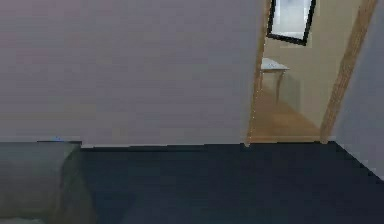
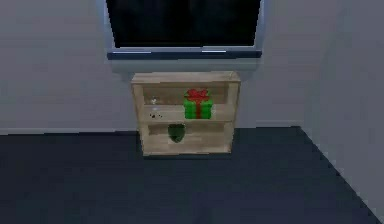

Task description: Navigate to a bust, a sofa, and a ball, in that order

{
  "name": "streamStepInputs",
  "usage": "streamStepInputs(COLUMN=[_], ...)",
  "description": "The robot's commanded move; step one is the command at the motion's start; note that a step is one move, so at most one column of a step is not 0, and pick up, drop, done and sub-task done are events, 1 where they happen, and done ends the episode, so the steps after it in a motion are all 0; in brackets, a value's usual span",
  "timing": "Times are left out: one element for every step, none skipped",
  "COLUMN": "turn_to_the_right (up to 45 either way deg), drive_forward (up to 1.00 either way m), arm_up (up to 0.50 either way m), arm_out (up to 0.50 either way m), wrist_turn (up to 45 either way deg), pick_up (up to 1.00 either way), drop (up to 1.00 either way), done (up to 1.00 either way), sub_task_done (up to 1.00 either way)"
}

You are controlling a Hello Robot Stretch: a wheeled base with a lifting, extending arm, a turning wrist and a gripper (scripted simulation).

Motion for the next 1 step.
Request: streamStepInputs(turn_to_the_right=[0.0], drive_forward=[1.0], arm_up=[0.0], arm_out=[0.0], wrist_turn=[0.0], pick_up=[0.0], drop=[0.0], done=[0.0], sub_task_done=[0.0])
